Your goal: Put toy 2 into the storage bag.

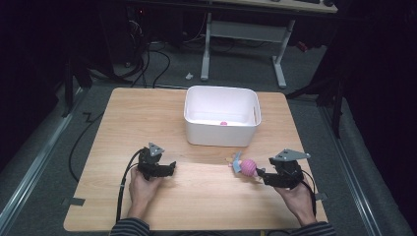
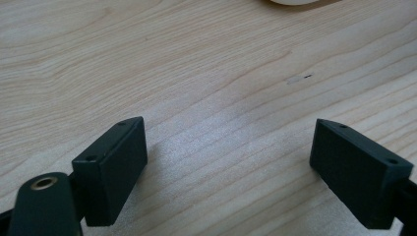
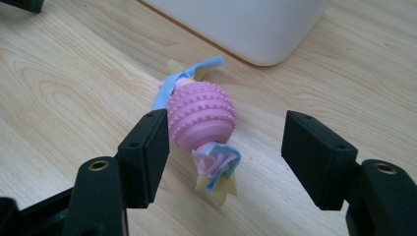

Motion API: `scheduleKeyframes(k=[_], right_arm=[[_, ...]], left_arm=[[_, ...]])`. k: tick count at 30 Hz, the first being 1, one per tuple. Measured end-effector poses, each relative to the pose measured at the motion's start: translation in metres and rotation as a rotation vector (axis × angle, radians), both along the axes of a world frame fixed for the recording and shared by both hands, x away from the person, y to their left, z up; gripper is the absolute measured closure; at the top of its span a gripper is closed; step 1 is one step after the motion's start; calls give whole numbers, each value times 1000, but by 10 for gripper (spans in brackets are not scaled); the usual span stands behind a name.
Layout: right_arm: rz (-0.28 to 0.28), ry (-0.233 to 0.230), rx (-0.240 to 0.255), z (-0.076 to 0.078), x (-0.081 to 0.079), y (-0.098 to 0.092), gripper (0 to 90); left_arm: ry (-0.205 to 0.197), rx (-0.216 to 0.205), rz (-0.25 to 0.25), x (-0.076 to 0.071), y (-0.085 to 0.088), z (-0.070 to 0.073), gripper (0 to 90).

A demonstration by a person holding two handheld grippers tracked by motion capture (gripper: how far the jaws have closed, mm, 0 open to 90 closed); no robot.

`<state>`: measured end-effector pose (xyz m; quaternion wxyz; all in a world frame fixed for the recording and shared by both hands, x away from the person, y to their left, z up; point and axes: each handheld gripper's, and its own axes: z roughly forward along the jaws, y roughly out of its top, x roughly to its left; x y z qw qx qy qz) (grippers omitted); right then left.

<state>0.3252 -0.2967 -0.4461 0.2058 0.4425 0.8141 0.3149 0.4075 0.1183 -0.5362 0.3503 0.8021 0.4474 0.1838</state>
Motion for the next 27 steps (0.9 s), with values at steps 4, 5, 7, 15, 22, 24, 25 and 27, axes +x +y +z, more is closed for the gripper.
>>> scheduleKeyframes(k=[4,5,7,15,22,24,25,27], right_arm=[[15,20,-12,-2,7,6,352],[22,25,-15,-2,9,7,352],[28,35,-19,-2,12,9,352],[65,76,-76,-6,29,21,346],[96,142,-132,-10,40,32,330],[103,157,-159,-12,43,35,324],[107,162,-176,-12,44,37,322],[115,173,-186,-13,46,39,320]], left_arm=[[1,0,-1,0,0,0,143],[1,-1,-1,0,0,0,143],[1,-1,0,0,0,0,142],[1,-1,-1,0,0,0,142],[-1,1,-2,0,0,0,141],[-1,0,-2,0,0,0,141],[-1,1,-2,0,0,0,141],[-1,0,-3,0,0,0,141]])
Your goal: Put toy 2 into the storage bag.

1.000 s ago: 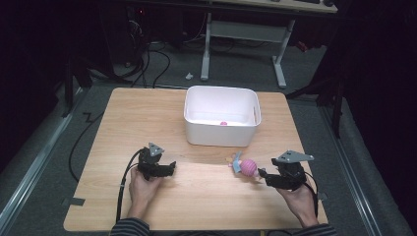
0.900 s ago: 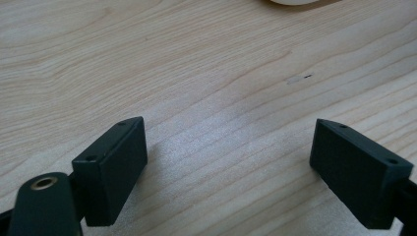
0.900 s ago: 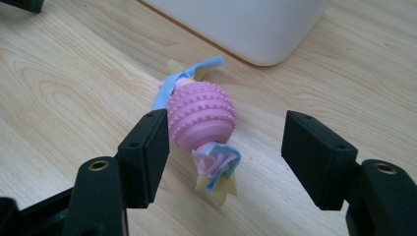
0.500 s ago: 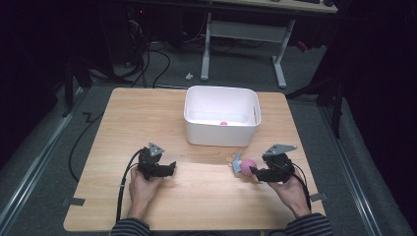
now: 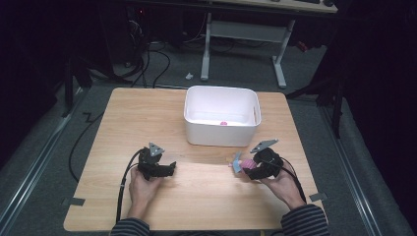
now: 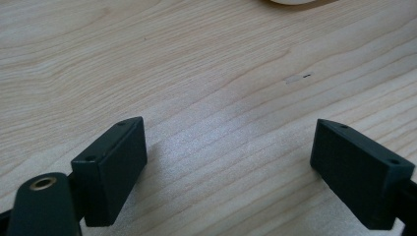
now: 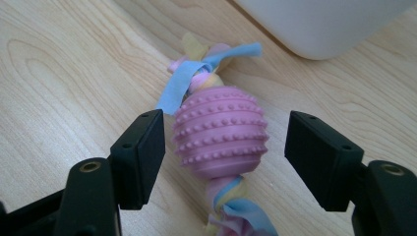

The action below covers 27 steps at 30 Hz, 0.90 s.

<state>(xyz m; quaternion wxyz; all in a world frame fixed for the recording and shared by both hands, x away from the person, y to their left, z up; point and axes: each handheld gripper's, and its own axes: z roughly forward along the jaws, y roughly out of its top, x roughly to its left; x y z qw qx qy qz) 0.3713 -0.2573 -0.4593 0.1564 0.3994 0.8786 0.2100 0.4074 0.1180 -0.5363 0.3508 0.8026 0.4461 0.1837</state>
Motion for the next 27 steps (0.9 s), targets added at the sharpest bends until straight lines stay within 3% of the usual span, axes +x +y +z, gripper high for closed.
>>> scheduleKeyframes(k=[10,27], right_arm=[[8,41,-75,-8,11,8,294],[51,110,-76,-16,13,16,331]], left_arm=[[0,0,0,0,0,0,142],[0,-1,1,0,0,0,143]])
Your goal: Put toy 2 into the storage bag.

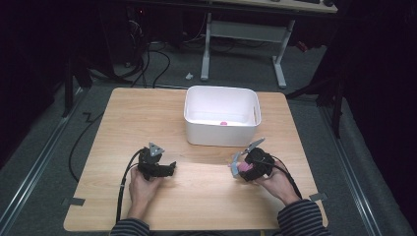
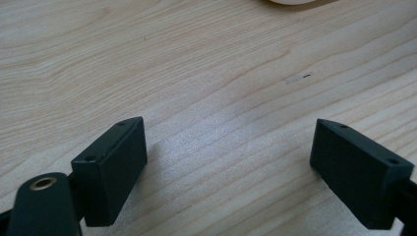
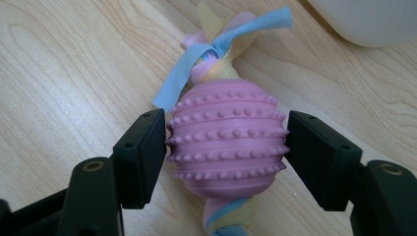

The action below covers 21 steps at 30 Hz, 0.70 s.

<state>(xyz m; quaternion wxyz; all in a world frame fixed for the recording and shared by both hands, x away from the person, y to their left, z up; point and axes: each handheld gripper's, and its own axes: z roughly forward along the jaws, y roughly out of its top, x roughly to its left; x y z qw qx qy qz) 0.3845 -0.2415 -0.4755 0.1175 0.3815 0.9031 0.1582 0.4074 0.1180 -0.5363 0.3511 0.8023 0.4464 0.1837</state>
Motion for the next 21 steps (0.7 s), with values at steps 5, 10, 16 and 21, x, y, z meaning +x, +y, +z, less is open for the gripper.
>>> scheduleKeyframes(k=[5,10,16,21], right_arm=[[1,0,-3,1,-1,0,339],[2,-6,5,1,-2,-2,347],[-5,-37,48,8,-7,-9,351],[-15,-64,98,20,-12,-18,352]], left_arm=[[0,1,0,0,0,0,143],[0,0,0,0,0,0,143],[0,0,0,0,0,0,144],[0,0,1,0,0,0,145]])
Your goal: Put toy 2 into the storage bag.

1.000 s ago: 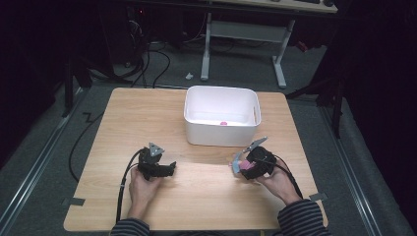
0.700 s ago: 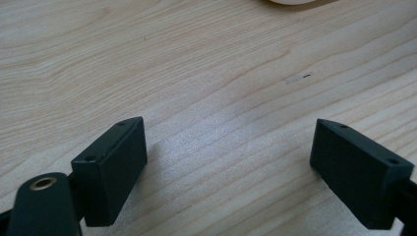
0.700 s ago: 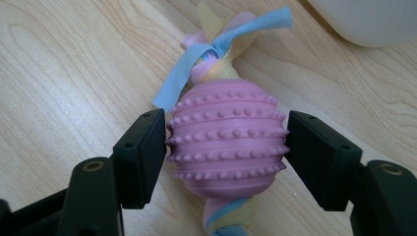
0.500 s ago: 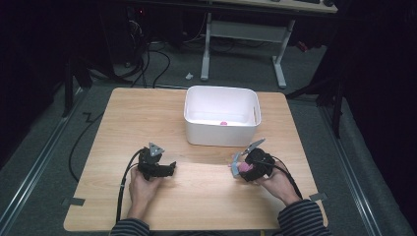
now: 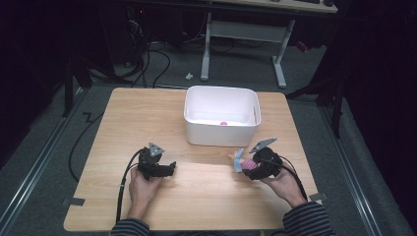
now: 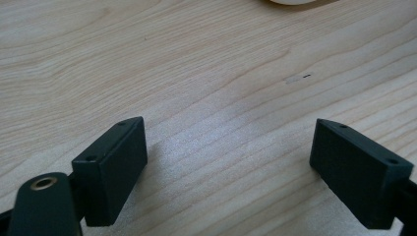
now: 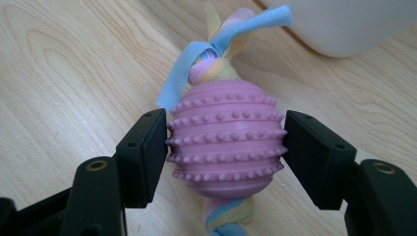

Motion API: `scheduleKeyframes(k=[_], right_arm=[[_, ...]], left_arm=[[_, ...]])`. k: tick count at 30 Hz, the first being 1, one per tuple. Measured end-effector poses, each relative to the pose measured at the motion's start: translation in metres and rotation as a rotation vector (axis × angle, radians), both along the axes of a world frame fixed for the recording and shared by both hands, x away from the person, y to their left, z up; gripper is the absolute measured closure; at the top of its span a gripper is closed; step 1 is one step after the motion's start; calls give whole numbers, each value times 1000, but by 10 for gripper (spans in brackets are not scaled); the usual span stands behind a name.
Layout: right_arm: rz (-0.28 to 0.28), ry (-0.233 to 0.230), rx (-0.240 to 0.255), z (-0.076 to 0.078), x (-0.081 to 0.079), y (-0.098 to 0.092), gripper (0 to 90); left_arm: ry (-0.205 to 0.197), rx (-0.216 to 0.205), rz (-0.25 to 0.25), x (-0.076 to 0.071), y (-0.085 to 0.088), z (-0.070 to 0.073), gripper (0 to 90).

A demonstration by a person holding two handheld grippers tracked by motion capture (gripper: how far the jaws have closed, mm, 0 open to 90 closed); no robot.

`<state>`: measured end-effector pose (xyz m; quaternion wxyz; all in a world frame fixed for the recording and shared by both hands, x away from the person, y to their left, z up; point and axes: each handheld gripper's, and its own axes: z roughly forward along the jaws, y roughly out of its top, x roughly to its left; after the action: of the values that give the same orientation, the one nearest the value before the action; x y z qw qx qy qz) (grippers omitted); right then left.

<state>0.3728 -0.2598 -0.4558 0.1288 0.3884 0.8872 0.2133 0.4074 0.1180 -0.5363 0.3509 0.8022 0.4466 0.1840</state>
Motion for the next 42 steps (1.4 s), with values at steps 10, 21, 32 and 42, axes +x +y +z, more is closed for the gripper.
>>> scheduleKeyframes(k=[10,21,32,42], right_arm=[[15,-73,52,33,-10,-13,354],[22,-130,144,76,-8,-24,354],[34,-164,171,101,2,-24,354],[47,-182,154,118,24,-15,353]], left_arm=[[0,0,1,0,0,0,146],[0,0,1,0,0,0,147],[-1,0,2,0,0,0,148],[1,1,1,0,0,0,150]])
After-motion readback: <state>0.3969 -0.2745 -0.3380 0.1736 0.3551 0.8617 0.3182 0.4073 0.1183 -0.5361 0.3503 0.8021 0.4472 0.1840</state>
